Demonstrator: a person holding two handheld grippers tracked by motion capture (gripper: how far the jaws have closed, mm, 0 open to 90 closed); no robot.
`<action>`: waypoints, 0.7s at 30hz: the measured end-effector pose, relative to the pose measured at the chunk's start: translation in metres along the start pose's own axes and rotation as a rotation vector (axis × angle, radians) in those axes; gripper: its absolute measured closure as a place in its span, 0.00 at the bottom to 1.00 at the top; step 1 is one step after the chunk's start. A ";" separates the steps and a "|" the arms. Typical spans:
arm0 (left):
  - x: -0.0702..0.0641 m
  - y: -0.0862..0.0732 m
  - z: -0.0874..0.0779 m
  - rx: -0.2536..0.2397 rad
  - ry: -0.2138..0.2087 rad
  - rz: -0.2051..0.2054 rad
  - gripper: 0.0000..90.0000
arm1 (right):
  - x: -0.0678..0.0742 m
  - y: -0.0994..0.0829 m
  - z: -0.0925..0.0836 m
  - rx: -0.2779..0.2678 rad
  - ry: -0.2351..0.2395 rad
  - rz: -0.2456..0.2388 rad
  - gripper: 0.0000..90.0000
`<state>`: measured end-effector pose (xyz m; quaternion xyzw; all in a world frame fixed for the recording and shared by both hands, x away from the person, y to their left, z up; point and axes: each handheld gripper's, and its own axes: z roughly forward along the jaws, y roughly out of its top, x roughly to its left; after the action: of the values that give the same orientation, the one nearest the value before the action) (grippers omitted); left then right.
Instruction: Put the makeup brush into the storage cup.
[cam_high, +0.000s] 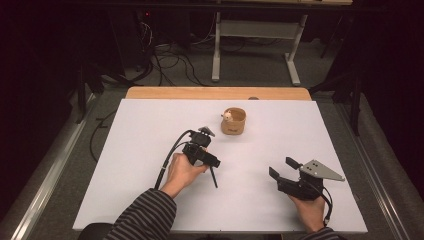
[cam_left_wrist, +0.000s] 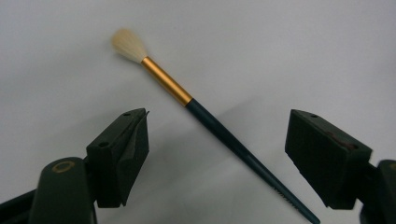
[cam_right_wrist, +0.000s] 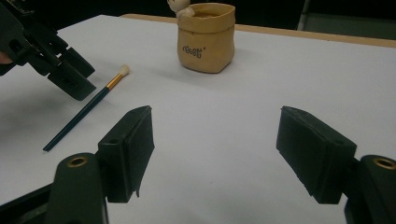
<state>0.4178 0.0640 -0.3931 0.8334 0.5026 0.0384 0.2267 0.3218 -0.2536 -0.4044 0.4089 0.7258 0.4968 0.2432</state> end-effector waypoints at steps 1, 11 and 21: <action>0.000 0.000 0.000 0.003 0.000 0.001 0.26 | 0.000 0.000 0.000 0.001 -0.001 0.002 0.33; -0.003 -0.001 0.006 0.042 0.006 0.011 0.27 | 0.000 0.000 0.000 0.003 -0.002 0.001 0.33; -0.007 -0.002 0.012 0.075 0.007 0.034 0.31 | 0.000 0.000 0.000 0.010 -0.003 -0.004 0.33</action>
<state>0.4165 0.0547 -0.4033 0.8495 0.4904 0.0261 0.1928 0.3223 -0.2538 -0.4047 0.4096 0.7288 0.4919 0.2431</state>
